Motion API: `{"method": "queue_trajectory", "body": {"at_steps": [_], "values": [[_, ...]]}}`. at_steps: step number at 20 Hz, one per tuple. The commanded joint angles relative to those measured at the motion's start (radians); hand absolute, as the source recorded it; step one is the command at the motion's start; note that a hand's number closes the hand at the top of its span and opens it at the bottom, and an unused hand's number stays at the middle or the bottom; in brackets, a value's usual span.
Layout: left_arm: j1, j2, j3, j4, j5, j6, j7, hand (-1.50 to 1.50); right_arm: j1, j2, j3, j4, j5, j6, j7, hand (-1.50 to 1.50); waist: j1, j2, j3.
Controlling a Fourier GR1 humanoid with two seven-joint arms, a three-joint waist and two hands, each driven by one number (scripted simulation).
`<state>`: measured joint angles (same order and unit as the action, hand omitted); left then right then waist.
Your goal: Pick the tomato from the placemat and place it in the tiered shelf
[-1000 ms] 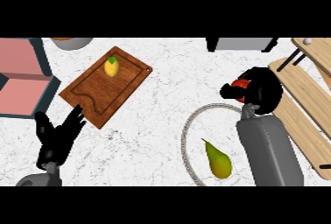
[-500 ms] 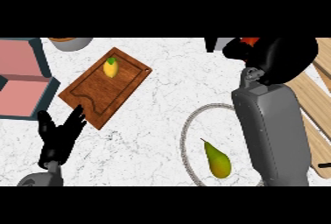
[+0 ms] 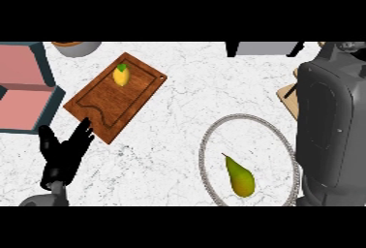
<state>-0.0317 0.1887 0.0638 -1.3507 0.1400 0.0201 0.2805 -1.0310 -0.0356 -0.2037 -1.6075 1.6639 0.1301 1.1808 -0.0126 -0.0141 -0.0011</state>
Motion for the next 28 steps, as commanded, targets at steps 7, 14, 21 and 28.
{"method": "queue_trajectory", "body": {"at_steps": [7,14,21,28], "values": [[-0.011,-0.009,-0.013,0.016,-0.009,-0.014,0.001,0.00,-0.156,-0.128,-0.200,-0.006,0.024,0.270,0.019,1.50,0.008,0.010,0.000],[0.011,-0.011,-0.009,0.009,-0.020,-0.010,-0.024,0.00,-0.130,-0.208,-0.339,-0.021,-0.072,0.371,-0.117,1.50,0.007,0.011,0.001],[-0.023,-0.007,-0.004,-0.021,-0.020,-0.001,0.037,0.00,0.020,-0.233,-0.370,-0.033,-0.100,0.326,-0.182,1.50,0.012,0.013,0.001],[0.055,-0.006,0.006,-0.013,-0.013,-0.046,-0.029,0.00,0.080,-0.313,-0.383,0.058,-0.152,0.224,-0.224,1.50,0.020,0.014,0.001]]}}
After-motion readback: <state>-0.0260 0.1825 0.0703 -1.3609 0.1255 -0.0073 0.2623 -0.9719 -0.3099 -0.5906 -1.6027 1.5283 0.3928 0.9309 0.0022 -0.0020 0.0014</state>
